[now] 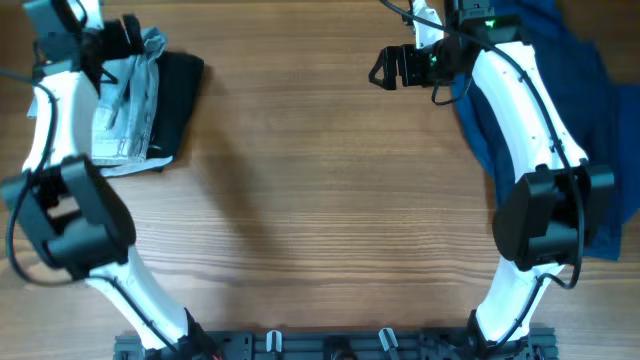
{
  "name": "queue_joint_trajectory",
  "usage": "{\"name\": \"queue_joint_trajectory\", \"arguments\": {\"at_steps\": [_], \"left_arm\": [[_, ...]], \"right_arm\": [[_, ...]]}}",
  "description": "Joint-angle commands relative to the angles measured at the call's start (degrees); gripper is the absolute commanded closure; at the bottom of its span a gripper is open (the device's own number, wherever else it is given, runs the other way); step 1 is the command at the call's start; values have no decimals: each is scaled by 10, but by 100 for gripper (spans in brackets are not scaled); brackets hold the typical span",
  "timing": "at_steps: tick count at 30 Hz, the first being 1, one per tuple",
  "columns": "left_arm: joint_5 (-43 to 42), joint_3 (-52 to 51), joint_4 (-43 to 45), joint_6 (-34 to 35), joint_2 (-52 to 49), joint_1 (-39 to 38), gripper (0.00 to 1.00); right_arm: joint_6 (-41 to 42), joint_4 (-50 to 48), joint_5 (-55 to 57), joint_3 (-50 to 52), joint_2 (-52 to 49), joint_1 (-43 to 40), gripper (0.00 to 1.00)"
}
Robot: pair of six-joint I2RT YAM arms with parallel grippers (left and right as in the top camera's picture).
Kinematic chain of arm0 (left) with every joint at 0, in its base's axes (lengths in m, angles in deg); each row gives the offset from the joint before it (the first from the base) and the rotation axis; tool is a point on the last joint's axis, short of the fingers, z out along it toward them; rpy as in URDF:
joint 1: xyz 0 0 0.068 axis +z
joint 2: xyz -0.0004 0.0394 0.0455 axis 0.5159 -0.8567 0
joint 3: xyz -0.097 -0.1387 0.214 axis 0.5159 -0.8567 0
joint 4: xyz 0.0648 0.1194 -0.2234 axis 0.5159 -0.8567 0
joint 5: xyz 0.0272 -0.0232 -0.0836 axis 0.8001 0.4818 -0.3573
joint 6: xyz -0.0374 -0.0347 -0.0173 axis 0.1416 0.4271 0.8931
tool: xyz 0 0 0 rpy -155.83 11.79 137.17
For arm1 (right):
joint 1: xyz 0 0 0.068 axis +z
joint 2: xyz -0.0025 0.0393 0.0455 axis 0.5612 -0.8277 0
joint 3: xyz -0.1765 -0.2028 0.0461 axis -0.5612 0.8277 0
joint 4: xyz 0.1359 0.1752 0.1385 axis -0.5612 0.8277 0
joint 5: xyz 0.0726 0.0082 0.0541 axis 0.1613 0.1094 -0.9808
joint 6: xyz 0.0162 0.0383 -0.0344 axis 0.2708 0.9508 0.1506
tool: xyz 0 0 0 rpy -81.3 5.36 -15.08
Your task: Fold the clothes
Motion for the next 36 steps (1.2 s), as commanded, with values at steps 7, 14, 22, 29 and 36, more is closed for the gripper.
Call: {"name": "queue_joint_trajectory", "arguments": {"at_steps": [7,14,22,29,36], "left_arm": [[-5,-1,-46,-25,-176,-22,0],[-5,-1,-49,-1,-104,-31,0],[-5,-1,-146,6,150,-31,0],[-5,-1,-265,38,318,-31,0],[-5,-1,-269,38,333,-31,0]], "right_arm": [[-10,-20,16,1,8,-2,0],[-10,-23,16,0,8,-2,0],[-12,-64,89,-98,59,-7,0],[-11,-40,304,-112,269,-12,1],[-11,-29,342,-112,458,-12,0]]}}
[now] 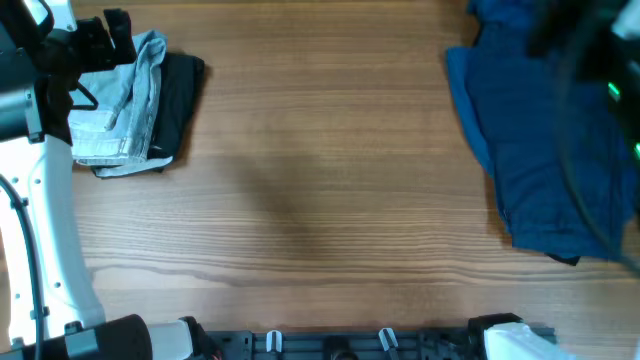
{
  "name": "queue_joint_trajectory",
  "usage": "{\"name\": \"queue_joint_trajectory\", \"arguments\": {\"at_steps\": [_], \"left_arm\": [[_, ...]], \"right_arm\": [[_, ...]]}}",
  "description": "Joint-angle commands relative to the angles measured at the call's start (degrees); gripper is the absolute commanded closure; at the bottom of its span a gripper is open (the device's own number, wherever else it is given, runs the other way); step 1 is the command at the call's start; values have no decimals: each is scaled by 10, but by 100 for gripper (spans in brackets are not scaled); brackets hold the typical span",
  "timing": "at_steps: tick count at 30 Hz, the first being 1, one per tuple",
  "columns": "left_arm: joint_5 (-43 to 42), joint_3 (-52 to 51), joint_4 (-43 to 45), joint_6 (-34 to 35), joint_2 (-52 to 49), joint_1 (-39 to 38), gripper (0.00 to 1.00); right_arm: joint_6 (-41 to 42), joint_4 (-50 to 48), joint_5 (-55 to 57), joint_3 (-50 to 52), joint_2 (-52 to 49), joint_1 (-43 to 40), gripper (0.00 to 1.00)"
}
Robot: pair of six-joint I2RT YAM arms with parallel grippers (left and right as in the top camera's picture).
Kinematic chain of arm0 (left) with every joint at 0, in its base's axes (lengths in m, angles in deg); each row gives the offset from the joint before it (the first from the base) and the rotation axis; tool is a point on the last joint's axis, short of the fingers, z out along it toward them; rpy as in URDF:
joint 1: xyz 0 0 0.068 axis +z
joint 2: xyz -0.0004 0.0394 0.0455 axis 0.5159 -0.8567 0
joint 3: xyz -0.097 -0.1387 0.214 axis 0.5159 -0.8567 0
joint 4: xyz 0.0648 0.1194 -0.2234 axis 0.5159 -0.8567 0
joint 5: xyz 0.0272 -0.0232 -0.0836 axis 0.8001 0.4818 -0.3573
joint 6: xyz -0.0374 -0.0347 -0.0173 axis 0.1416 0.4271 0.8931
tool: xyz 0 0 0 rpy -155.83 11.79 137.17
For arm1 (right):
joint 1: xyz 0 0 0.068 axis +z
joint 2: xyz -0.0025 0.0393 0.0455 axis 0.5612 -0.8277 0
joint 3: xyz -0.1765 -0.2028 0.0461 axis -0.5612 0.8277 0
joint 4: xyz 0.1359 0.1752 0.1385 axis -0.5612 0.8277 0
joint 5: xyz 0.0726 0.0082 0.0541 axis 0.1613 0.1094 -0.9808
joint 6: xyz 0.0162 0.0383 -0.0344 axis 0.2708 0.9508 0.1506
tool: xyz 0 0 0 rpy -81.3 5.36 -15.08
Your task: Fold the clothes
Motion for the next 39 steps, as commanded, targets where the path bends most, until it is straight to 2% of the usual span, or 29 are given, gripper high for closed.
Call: {"name": "queue_joint_trajectory", "arguments": {"at_steps": [1,8,10,13,15,17,19,23,25,28,32,35,39], "left_arm": [[-5,0,1,6,3,1,0],[-5,0,1,6,3,1,0],[-5,0,1,6,3,1,0],[-5,0,1,6,3,1,0],[-5,0,1,6,3,1,0],[-5,0,1,6,3,1,0],[-5,0,1,6,3,1,0],[-5,0,1,6,3,1,0],[-5,0,1,6,3,1,0],[-5,0,1,6,3,1,0],[-5,0,1,6,3,1,0],[-5,0,1,6,3,1,0],[-5,0,1,6,3,1,0]], "right_arm": [[-7,3,25,-2,37,-1,0],[-12,6,33,-2,70,-2,0],[-62,35,77,-2,69,-1,0],[-71,111,79,-1,71,-1,0],[-141,126,91,7,89,-1,0],[-158,131,72,24,113,-1,0],[-157,97,22,81,165,-2,0],[-154,-109,-46,322,326,-3,0],[-116,-212,-54,452,390,-6,0],[-29,-322,-54,605,441,-32,0],[-22,-487,-79,822,504,-46,0],[-21,-566,-80,947,556,-46,0],[-20,-582,-79,1046,620,-47,0]]}}
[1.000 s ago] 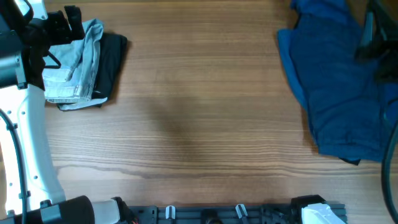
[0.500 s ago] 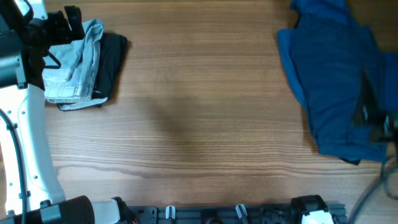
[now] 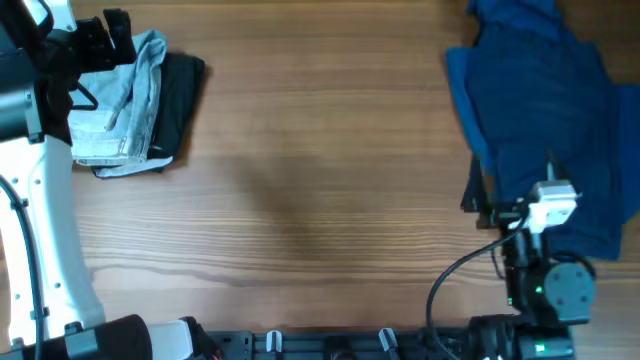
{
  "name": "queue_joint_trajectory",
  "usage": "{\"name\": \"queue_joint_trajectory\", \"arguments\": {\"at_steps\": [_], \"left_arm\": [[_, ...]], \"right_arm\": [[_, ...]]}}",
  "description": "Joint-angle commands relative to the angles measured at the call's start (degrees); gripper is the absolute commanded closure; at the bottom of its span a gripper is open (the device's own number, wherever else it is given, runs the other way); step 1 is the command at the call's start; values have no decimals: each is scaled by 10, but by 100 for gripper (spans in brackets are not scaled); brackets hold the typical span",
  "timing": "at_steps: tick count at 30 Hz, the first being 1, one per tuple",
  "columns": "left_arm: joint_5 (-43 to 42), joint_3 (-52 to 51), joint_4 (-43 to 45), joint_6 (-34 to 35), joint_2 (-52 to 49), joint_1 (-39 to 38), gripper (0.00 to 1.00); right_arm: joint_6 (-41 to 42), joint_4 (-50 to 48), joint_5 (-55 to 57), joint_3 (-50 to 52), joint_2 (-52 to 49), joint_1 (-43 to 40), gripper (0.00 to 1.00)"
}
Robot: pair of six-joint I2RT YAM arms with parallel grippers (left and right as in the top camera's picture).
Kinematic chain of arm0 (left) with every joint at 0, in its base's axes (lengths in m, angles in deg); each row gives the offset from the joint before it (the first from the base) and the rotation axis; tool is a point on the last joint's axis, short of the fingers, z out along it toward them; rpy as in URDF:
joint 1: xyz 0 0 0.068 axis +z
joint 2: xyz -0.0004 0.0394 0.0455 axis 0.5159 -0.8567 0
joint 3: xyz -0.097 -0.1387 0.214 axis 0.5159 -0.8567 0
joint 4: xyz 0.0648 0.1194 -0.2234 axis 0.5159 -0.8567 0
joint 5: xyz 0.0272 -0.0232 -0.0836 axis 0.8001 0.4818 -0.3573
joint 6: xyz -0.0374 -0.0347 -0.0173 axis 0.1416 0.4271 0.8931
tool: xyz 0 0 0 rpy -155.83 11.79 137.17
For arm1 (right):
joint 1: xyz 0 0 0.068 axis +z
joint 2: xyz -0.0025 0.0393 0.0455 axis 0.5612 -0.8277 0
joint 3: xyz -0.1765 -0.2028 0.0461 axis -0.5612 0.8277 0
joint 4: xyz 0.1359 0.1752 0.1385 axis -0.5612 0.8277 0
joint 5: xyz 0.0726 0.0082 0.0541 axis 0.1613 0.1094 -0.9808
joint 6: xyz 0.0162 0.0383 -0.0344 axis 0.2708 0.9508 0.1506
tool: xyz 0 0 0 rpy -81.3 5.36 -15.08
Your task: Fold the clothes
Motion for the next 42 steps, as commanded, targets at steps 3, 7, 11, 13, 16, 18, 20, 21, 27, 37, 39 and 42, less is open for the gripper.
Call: {"name": "queue_joint_trajectory", "arguments": {"at_steps": [3,7,11,13,16,18,20,21,27,37,39,42], "left_arm": [[-5,0,1,6,2,1,0],[-5,0,1,6,2,1,0],[-5,0,1,6,2,1,0],[-5,0,1,6,2,1,0],[-5,0,1,6,2,1,0],[-5,0,1,6,2,1,0],[-5,0,1,6,2,1,0],[-5,0,1,6,2,1,0],[-5,0,1,6,2,1,0],[-5,0,1,6,2,1,0],[-5,0,1,6,2,1,0],[-5,0,-26,5,21,0,0]], "right_arm": [[19,-10,-14,99,75,-5,0],[65,-12,-14,144,111,-5,0],[88,-5,-13,179,138,-5,0],[96,28,-16,178,151,-4,0],[100,36,-18,178,154,-4,0],[100,36,-18,178,152,-4,0],[100,36,-18,178,148,-4,0],[101,36,-18,178,146,-4,0],[100,36,-18,178,146,-4,0],[100,36,-18,178,146,-4,0],[101,36,-18,178,146,-4,0],[100,36,-18,178,146,-4,0]]}}
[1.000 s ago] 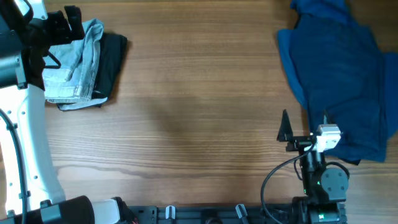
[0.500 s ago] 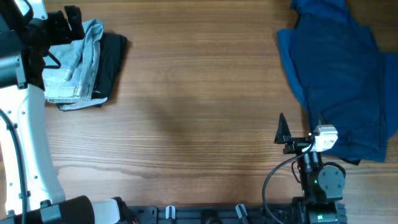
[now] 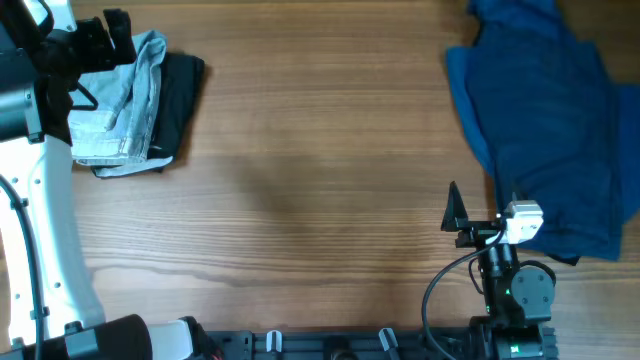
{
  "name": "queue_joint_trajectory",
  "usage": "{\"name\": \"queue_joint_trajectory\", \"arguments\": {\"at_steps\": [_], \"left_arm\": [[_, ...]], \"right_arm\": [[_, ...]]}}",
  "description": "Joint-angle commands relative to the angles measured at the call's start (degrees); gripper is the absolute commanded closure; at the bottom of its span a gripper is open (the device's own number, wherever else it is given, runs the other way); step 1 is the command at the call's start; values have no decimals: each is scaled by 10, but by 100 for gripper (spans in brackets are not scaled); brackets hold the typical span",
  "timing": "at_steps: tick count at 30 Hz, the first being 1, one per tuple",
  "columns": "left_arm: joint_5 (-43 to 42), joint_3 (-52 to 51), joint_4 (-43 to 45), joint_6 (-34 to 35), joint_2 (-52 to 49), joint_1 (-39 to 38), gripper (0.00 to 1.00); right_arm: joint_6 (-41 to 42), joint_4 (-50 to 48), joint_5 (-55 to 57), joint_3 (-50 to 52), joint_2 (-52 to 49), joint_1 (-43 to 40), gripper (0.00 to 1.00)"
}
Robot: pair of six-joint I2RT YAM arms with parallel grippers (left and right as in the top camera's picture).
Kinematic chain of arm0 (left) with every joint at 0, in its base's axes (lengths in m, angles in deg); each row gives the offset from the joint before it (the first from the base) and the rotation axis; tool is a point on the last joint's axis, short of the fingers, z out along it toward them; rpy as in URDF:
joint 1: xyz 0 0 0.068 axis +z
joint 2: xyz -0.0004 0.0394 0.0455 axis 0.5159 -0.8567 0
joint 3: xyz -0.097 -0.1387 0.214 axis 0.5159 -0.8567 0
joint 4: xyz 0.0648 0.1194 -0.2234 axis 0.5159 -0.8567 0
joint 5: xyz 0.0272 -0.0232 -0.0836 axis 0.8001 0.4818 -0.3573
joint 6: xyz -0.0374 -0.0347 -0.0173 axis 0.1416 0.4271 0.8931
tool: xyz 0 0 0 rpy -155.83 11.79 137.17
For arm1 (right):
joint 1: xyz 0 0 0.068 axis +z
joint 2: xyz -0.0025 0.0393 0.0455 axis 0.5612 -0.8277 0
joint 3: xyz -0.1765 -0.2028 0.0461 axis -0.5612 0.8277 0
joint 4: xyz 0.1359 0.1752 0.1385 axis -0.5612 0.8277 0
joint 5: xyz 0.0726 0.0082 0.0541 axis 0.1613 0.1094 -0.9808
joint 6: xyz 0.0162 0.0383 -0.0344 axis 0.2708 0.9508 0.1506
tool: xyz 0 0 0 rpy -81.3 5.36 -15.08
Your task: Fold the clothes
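A dark blue garment (image 3: 540, 110) lies crumpled and unfolded at the right side of the wooden table (image 3: 320, 180). At the back left is a folded stack, light denim jeans (image 3: 120, 100) on top of a black garment (image 3: 180, 95). My left gripper (image 3: 115, 35) hovers at the stack's far edge, fingers apart, holding nothing. My right gripper (image 3: 455, 215) is near the front, just left of the blue garment's lower corner. It is open, empty and clear of the cloth.
The right arm's base and cables (image 3: 510, 290) sit folded at the front right. The left arm (image 3: 40, 200) runs along the table's left edge. A black rail (image 3: 330, 345) lines the front edge.
My right arm has folded further back toward the front edge. Its gripper now sits slightly lower and further left, off the blue garment. The left arm and both piles are unchanged.
At first my right arm reached to the back, its gripper left of the blue garment, and the left gripper was over the folded stack. Then the right arm was a blur at the right. Then it stood folded at the front right, and now lower still.
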Motion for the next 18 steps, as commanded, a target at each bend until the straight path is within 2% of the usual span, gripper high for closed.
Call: {"name": "queue_joint_trajectory", "arguments": {"at_steps": [1,3,6,10,12,14,18], "left_arm": [[6,0,-59,1,32,0,0],[41,0,-124,1,59,0,0],[45,0,-213,1,129,0,0],[42,-7,-261,3,219,-12,0],[24,-56,-214,3,281,-56,0],[-14,-141,-116,4,351,-97,0],[-70,-349,79,4,477,-106,0]], "right_arm": [[11,-2,-9,1,2,-1,0],[11,-2,-9,1,2,-1,0],[11,-2,-9,1,2,-1,0],[11,-2,-9,1,2,-1,0],[11,-2,-9,1,2,-1,0],[11,-2,-9,1,2,-1,0],[11,-2,-9,1,2,-1,0]]}}
